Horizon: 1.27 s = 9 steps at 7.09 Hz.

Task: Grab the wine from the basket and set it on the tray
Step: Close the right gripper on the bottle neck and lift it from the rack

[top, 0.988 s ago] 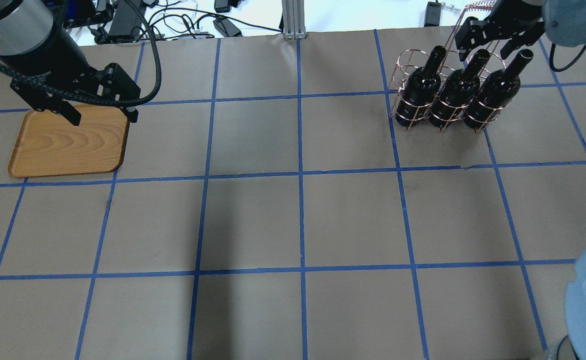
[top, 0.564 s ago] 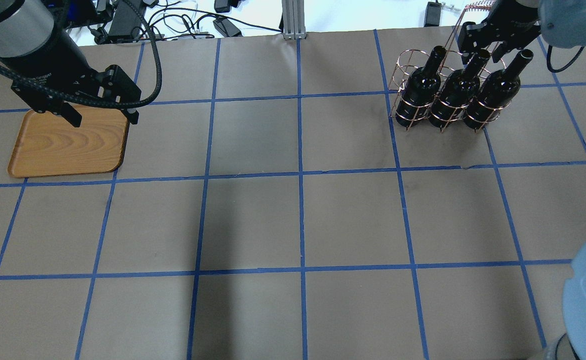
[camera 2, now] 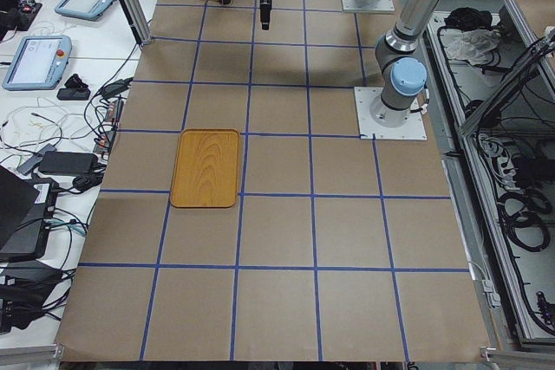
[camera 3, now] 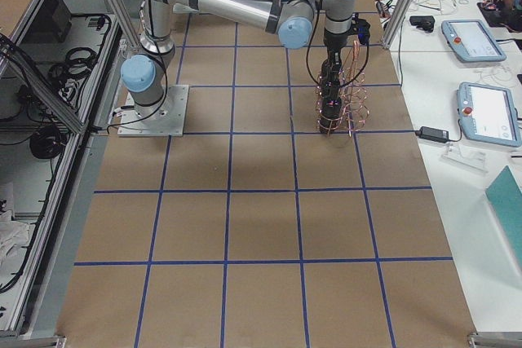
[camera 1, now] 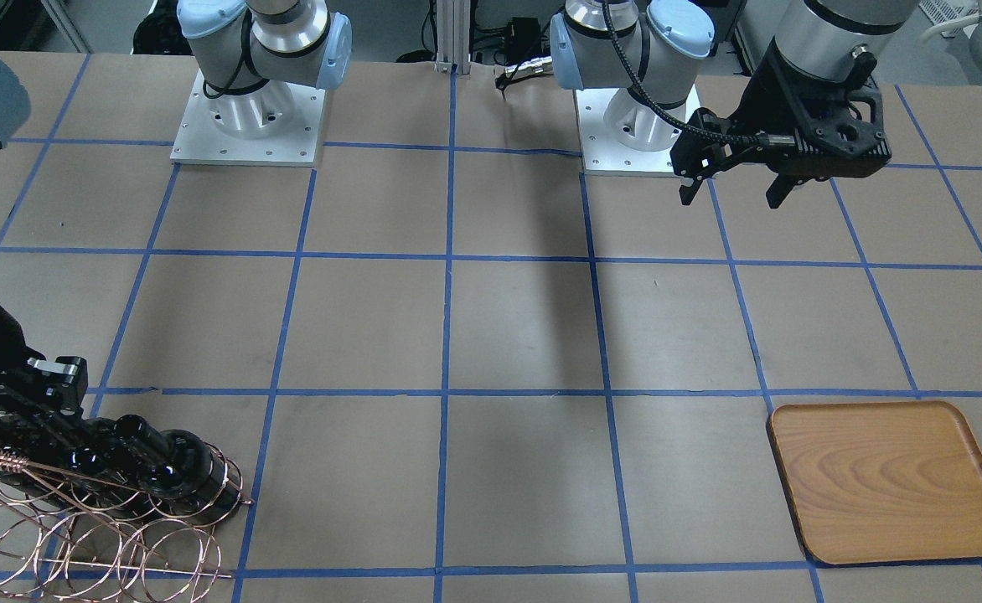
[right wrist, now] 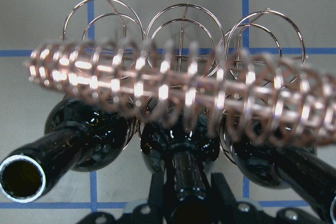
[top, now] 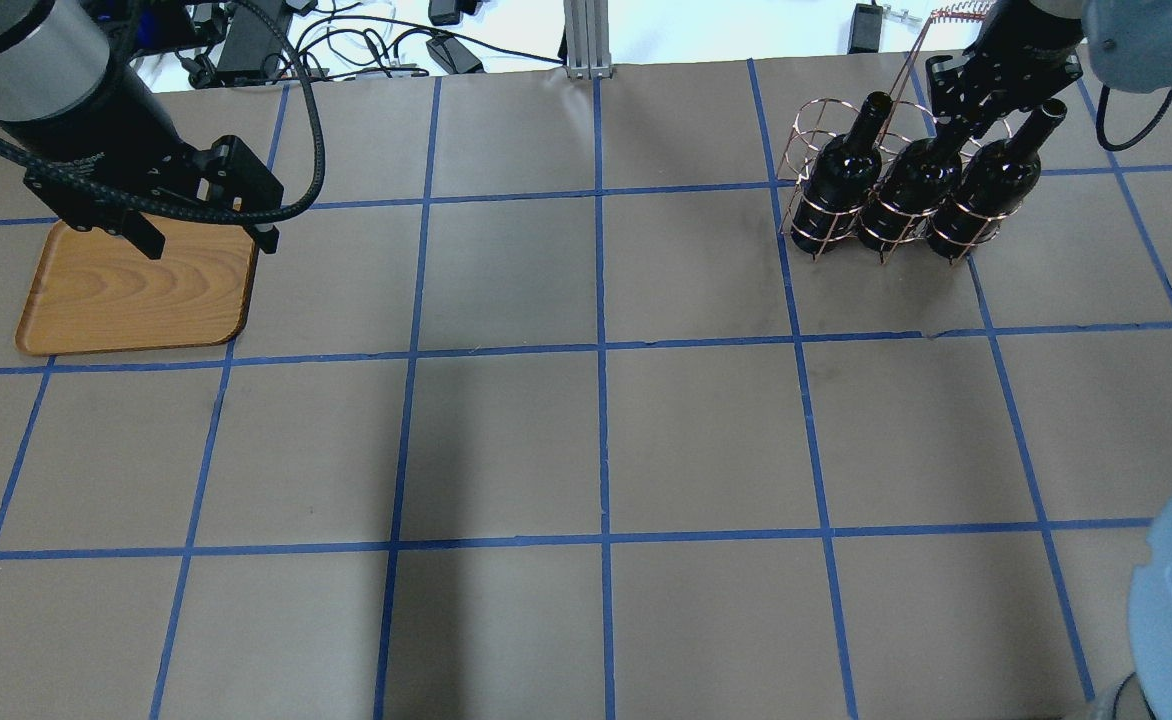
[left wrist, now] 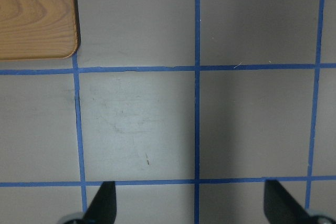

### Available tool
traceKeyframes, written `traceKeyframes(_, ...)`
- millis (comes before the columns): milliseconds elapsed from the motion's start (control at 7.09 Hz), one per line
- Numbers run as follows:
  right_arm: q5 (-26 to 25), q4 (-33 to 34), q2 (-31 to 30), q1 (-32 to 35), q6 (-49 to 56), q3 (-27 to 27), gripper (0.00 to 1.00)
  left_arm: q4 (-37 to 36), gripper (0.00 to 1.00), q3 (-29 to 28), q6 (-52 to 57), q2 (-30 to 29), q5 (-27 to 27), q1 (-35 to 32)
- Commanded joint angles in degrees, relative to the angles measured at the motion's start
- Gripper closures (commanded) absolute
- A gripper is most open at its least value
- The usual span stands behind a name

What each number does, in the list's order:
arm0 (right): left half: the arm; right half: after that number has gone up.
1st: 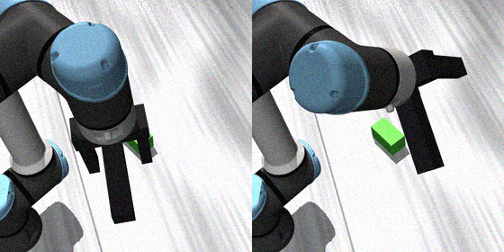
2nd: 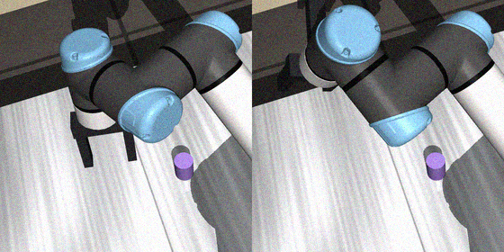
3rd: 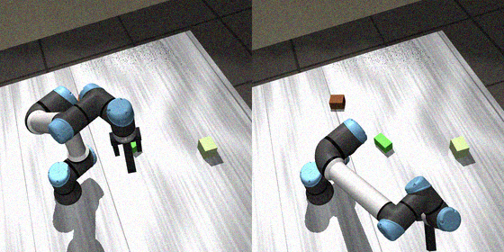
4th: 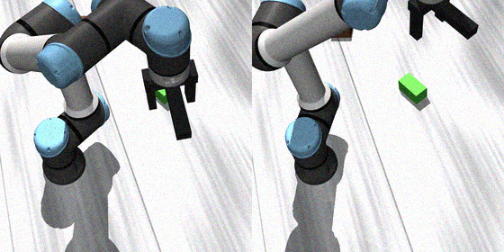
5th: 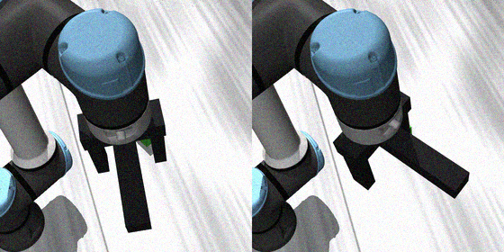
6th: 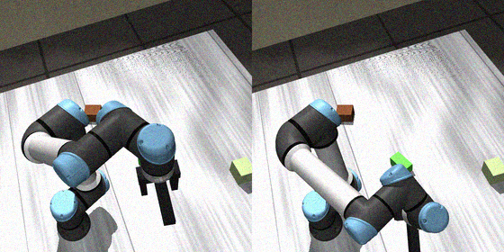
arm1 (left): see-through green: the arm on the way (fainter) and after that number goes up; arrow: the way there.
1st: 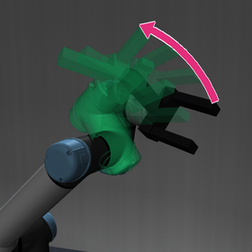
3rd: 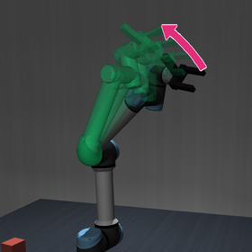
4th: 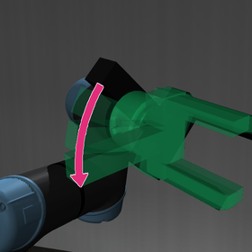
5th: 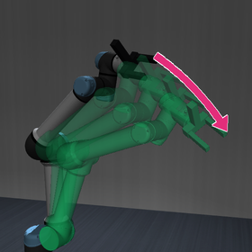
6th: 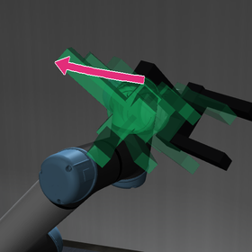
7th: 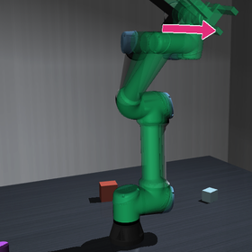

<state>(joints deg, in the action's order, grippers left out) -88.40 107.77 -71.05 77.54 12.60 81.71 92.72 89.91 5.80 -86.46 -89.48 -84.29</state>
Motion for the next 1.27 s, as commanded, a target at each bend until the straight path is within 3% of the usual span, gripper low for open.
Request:
traceKeyframes(0,0.24,-1.59,-0.05,0.15,0.06,-0.59,1.00,0.00,0.00,0.00,0.00,0.07,0.00,0.00)
traceKeyframes(564,-0.19,-5.73,-0.14,0.15,1.81,-4.54,1.00,0.00,0.00,0.00,0.00,0.07,0.00,0.09)
traceKeyframes(1129,-0.64,-14.69,-2.85,0.24,4.18,-10.52,1.00,-0.09,0.00,0.00,0.70,0.33,-0.08,0.00)
